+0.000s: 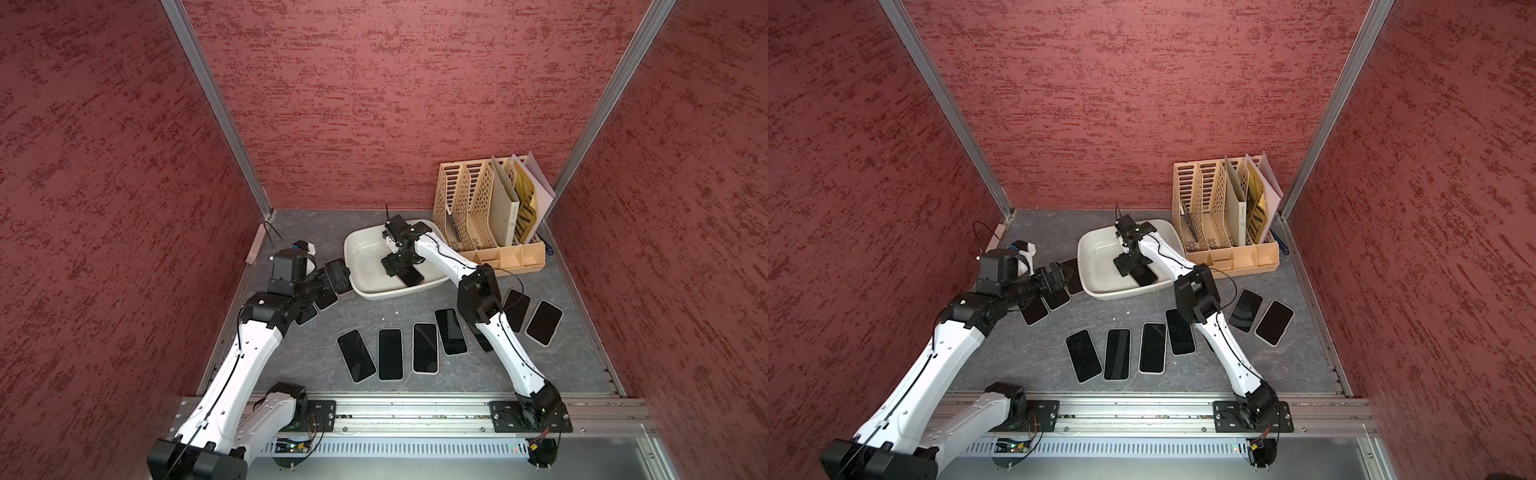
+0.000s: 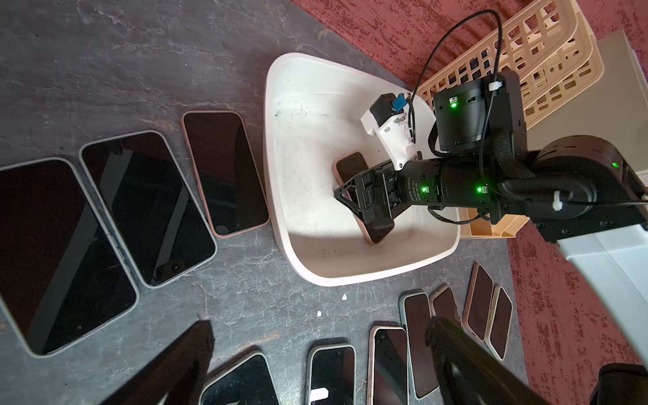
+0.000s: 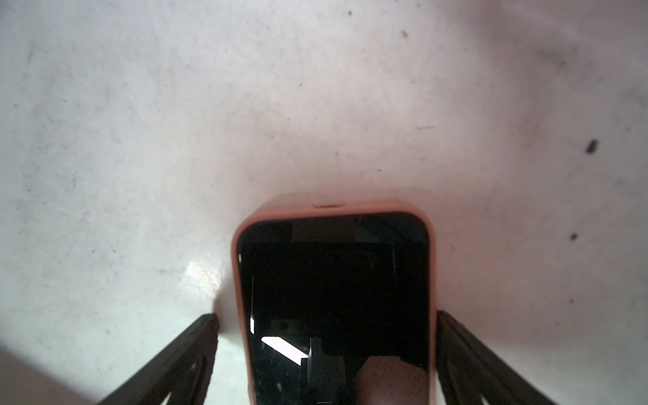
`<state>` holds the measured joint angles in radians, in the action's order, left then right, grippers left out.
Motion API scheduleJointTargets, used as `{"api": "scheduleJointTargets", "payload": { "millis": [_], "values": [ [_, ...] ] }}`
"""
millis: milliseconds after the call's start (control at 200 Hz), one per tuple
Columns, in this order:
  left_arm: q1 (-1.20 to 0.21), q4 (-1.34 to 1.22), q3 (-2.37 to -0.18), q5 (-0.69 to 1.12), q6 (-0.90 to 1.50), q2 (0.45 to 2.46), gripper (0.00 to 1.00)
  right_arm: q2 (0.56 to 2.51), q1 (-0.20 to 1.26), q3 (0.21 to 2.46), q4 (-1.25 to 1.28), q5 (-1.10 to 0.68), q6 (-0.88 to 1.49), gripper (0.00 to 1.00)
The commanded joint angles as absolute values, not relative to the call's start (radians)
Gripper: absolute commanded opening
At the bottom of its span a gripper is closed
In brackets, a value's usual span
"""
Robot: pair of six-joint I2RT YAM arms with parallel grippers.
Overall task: Take the phone out of the storage box
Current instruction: Pick up the phone from the storage box.
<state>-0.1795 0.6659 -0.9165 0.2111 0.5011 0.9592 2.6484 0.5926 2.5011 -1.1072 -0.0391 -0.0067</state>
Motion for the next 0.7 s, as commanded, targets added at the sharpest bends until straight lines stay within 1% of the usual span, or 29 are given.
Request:
{"api": "scheduleJointTargets", "payload": {
  "millis": [0,70,135,155,205,225,421,466,511,536,546,556,591,696],
  "values": [
    [-0.176,0.648,-0.906,0.235,0.527,0.955,1.0,2.711,0.57,2.503,-1.184,-0.135,0.034,0.92],
    [-0.177,0.642,-0.907,0.247,0.535,0.958,1.0,2.713,0.561,2.503,-1.197,-0.184,0.043,0.87],
    [-0.176,0.633,-0.908,0.261,0.542,0.963,1.0,2.716,0.557,2.502,-1.219,-0.202,0.044,0.8],
    [-0.176,0.631,-0.908,0.266,0.544,0.965,1.0,2.716,0.556,2.502,-1.226,-0.204,0.046,0.77],
    [-0.177,0.626,-0.912,0.277,0.55,0.972,1.0,2.716,0.552,2.497,-1.238,-0.204,0.051,0.65],
    [-0.177,0.624,-0.91,0.28,0.553,0.974,1.0,2.716,0.552,2.495,-1.242,-0.203,0.052,0.62],
    [-0.179,0.568,-0.882,0.326,0.596,0.99,1.0,2.678,0.552,2.461,-1.236,-0.137,0.064,0.61],
    [-0.182,0.551,-0.873,0.338,0.604,0.994,1.0,2.657,0.552,2.447,-1.218,-0.126,0.071,0.64],
    [-0.186,0.541,-0.871,0.344,0.61,0.997,1.0,2.64,0.552,2.441,-1.203,-0.123,0.077,0.8],
    [-0.189,0.539,-0.871,0.344,0.612,1.0,1.0,2.627,0.552,2.437,-1.192,-0.126,0.083,0.85],
    [-0.191,0.537,-0.871,0.344,0.612,1.0,1.0,2.623,0.552,2.433,-1.188,-0.129,0.086,0.93],
    [-0.192,0.536,-0.871,0.344,0.612,1.001,1.0,2.617,0.552,2.432,-1.181,-0.136,0.087,0.97],
    [-0.195,0.533,-0.871,0.344,0.611,1.001,1.0,2.597,0.552,2.418,-1.154,-0.158,0.092,0.98],
    [-0.198,0.522,-0.87,0.345,0.607,0.998,1.0,2.517,0.554,2.336,-1.042,-0.232,0.111,0.98]
  ]
}}
